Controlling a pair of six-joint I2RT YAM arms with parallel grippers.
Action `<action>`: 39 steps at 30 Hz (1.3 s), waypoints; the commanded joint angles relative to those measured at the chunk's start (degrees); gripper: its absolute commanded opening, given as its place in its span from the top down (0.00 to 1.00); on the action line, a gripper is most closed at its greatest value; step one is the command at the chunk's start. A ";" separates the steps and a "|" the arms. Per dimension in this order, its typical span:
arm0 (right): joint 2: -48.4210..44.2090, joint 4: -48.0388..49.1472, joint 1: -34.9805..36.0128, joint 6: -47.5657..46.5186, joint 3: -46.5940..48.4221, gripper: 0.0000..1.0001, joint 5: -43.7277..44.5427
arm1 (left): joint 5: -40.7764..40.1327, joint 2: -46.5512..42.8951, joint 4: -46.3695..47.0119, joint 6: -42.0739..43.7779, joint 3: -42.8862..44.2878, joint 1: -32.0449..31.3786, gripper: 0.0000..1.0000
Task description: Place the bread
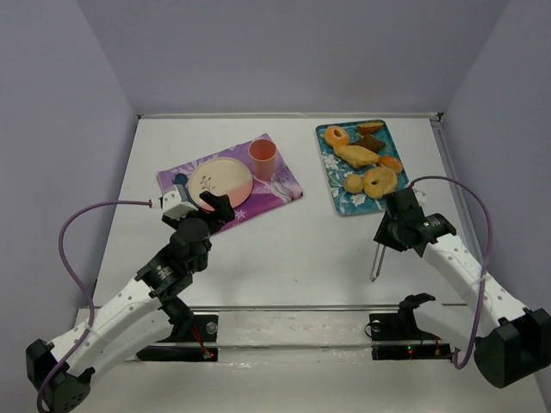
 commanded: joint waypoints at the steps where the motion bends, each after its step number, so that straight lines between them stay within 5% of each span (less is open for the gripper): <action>1: -3.83 -2.70 -0.39 -5.44 7.20 0.61 -1.94 | -0.44 -0.94 1.95 -0.44 1.61 0.31 0.01; 10: -4.20 -0.33 -0.39 -13.27 15.28 0.47 -13.54 | 1.41 -0.76 1.86 -0.88 1.79 0.31 0.01; 22: 11.43 3.09 -0.39 -12.65 20.73 0.34 -12.41 | 1.67 -2.96 1.68 -0.61 1.00 0.40 0.01; 39: 25.33 3.98 -2.58 -14.59 28.47 0.33 -9.69 | 0.79 -5.07 1.16 -0.61 0.47 0.48 0.01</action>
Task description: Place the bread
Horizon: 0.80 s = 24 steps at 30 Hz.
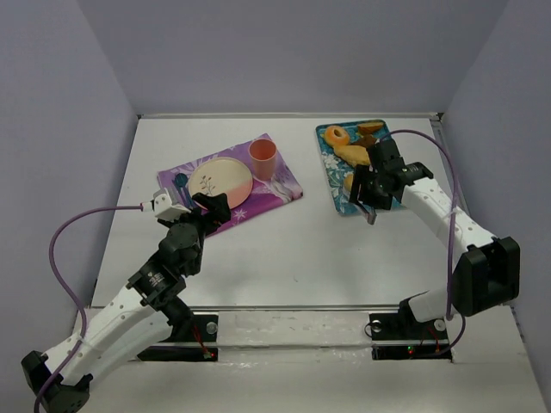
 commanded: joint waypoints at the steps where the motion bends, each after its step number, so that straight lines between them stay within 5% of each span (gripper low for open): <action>1: 2.02 2.18 -1.32 -1.58 3.34 0.33 1.22 | -1.92 -0.22 1.33 -0.02 0.47 0.38 0.01; 6: 4.92 3.94 -2.46 -2.64 4.22 0.34 0.70 | -2.01 -0.31 1.33 -0.02 0.47 0.46 0.01; 14: 6.77 6.32 -2.46 -3.51 5.27 0.57 -0.09 | -2.01 -0.48 1.24 -0.11 0.65 0.46 0.01; 24: -3.94 8.50 -2.46 -8.43 3.43 0.65 -8.69 | -1.57 0.92 1.33 -1.16 1.17 0.55 0.01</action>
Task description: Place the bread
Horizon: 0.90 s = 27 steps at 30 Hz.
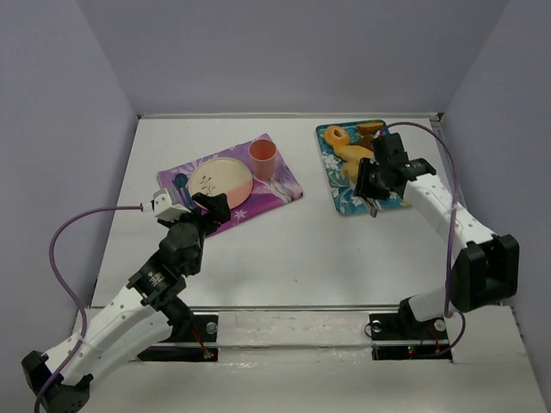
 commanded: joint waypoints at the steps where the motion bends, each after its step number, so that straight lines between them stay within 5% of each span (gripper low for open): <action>1: -9.78 5.80 -0.34 -4.87 0.39 0.65 -13.29 | -1.41 1.16 1.57 -1.18 1.35 0.31 0.01; 5: -14.36 12.21 4.21 -6.81 -4.27 0.65 -26.78 | -1.06 3.71 0.35 -2.15 3.11 0.31 0.01; 11: -13.68 17.31 17.40 -8.31 -2.43 0.63 -26.98 | -1.15 5.21 -2.55 -5.58 4.69 0.40 0.01; 17: 0.37 24.35 23.90 -10.32 5.90 0.63 -30.85 | 1.57 2.41 -5.97 -9.71 3.81 0.31 0.01; 27: 28.93 23.48 29.01 -8.40 29.71 0.63 -24.17 | 2.19 -2.43 -10.99 -14.46 2.14 0.40 0.01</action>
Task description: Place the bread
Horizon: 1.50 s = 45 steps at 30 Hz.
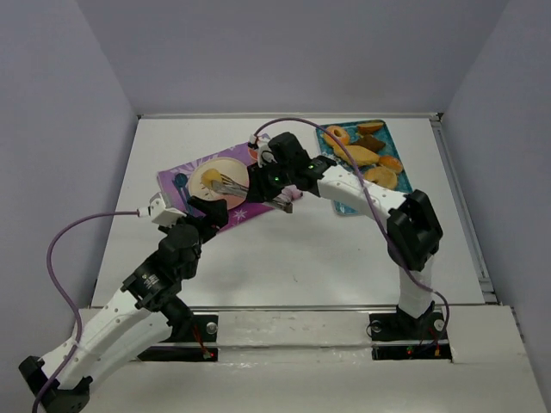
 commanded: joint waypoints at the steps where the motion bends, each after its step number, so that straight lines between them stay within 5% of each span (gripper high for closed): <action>1: 6.37 2.10 1.54 0.22 9.49 0.62 1.93 | -0.76 -1.34 -1.62 -2.59 0.39 0.29 0.01; 15: 17.20 -5.29 2.68 -0.75 21.46 0.37 8.26 | -2.43 -0.38 -1.97 -1.98 0.04 0.29 0.01; 24: 12.73 -6.17 3.21 -0.22 19.44 0.37 7.56 | -2.08 -0.81 -1.80 -1.71 -0.31 0.38 0.01; 36: -9.59 -0.46 3.21 5.40 -6.73 0.37 14.67 | -1.38 0.06 -0.22 -0.75 -0.57 0.38 0.01; 42: -25.23 -0.54 3.21 10.58 -20.79 0.37 24.94 | -0.85 0.68 0.05 -0.57 -0.48 0.38 0.01; 45: -32.69 -1.77 -3.27 15.75 -29.23 0.48 26.29 | -0.32 0.59 0.92 -0.22 -0.92 0.38 0.01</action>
